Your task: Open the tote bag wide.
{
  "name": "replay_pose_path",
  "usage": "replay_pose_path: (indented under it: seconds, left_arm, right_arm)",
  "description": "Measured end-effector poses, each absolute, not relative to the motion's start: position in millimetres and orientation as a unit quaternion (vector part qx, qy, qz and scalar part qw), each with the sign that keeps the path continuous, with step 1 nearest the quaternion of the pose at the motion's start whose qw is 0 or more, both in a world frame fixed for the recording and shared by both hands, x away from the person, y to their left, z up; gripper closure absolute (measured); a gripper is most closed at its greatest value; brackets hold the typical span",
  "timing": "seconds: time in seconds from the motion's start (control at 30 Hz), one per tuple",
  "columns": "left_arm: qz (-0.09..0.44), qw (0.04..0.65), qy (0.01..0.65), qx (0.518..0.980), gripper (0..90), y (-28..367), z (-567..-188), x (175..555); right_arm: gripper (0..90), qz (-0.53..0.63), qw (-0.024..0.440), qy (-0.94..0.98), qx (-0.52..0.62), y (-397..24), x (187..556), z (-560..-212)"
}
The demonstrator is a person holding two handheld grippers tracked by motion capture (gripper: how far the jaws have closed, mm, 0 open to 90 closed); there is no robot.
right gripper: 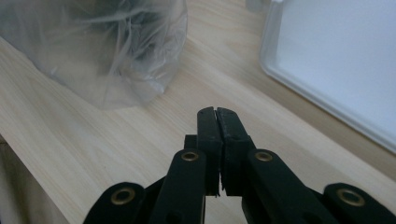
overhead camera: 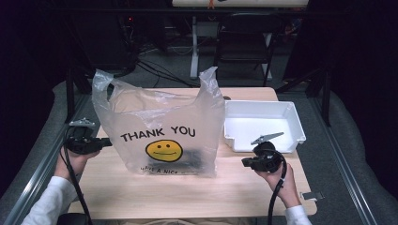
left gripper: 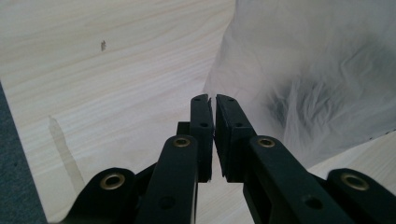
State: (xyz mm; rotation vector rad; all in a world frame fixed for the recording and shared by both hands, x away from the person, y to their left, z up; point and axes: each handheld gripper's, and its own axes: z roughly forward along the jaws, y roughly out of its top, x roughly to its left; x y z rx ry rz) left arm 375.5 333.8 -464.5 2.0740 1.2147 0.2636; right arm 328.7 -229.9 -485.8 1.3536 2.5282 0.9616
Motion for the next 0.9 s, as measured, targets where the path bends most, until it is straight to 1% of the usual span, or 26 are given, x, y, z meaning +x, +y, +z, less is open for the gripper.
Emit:
replay_pose_path:
  seconds: [0.27,0.5,0.6,0.63,0.73,0.8,0.87,0.9]
  left_arm:
    - [0.09,0.375,0.463,0.798,89.6,336,-446,385]
    - [0.087,0.391,0.457,0.794,90.0,341,-428,392]
    - [0.096,0.399,0.452,0.792,90.0,344,-415,394]
    - [0.096,0.399,0.452,0.792,90.0,344,-415,394]
    - [0.102,0.398,0.449,0.794,90.0,344,-404,397]
    - [0.107,0.397,0.445,0.796,90.0,344,-397,399]
    - [0.113,0.4,0.442,0.795,90.0,343,-387,402]
    - [0.113,0.4,0.442,0.795,90.0,343,-387,402]
  right_arm:
    - [89.5,0.332,0.07,0.837,0.429,-225,342,-456]
    - [89.5,0.336,0.077,0.844,0.412,-217,352,-436]
    - [89.5,0.337,0.09,0.845,0.405,-212,359,-420]
    - [89.5,0.337,0.09,0.845,0.405,-212,359,-420]
    - [89.5,0.345,0.098,0.845,0.396,-207,367,-403]
    - [89.5,0.347,0.095,0.847,0.392,-206,369,-399]
    - [89.5,0.35,0.102,0.848,0.385,-203,373,-387]
    - [89.5,0.35,0.102,0.848,0.385,-203,373,-387]
